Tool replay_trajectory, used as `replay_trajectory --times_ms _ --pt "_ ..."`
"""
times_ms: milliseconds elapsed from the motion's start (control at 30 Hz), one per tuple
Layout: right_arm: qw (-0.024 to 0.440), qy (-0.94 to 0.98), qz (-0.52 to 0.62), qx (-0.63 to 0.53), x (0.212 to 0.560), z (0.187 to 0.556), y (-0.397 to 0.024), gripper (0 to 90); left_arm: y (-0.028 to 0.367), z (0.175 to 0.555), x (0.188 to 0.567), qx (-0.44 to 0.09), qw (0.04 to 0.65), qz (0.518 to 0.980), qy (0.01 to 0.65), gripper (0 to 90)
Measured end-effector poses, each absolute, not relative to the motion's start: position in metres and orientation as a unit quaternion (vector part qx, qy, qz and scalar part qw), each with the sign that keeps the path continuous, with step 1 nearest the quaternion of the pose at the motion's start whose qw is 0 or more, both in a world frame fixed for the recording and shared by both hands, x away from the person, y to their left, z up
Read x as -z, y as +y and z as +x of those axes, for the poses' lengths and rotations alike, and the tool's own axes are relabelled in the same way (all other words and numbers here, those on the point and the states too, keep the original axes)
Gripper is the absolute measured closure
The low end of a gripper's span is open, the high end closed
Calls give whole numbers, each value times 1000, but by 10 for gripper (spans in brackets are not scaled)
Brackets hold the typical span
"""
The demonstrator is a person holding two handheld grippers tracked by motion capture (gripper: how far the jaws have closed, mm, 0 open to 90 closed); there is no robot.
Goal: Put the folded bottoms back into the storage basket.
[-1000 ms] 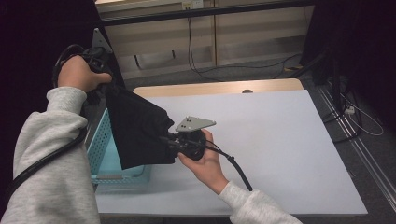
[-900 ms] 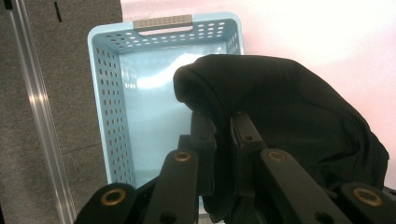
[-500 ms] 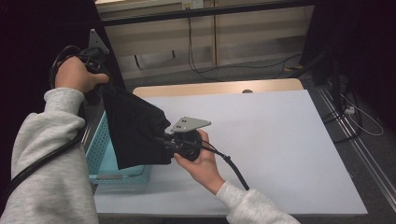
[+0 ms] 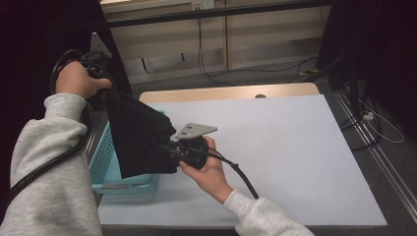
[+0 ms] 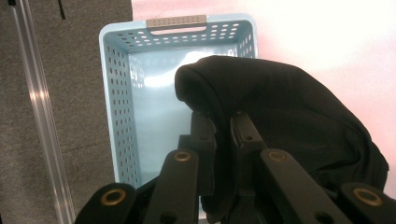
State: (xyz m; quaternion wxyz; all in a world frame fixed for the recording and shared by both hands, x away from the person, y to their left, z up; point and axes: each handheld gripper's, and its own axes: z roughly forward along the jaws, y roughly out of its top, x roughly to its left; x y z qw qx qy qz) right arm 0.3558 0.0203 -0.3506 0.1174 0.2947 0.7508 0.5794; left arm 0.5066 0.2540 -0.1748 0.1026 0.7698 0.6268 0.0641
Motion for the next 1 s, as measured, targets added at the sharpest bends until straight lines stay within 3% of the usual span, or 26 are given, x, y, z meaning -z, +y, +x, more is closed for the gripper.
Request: replay_trajectory --times_ms 1000 --pt "103 758 290 -575 357 364 41 792 275 512 184 -64 106 762 636 822"
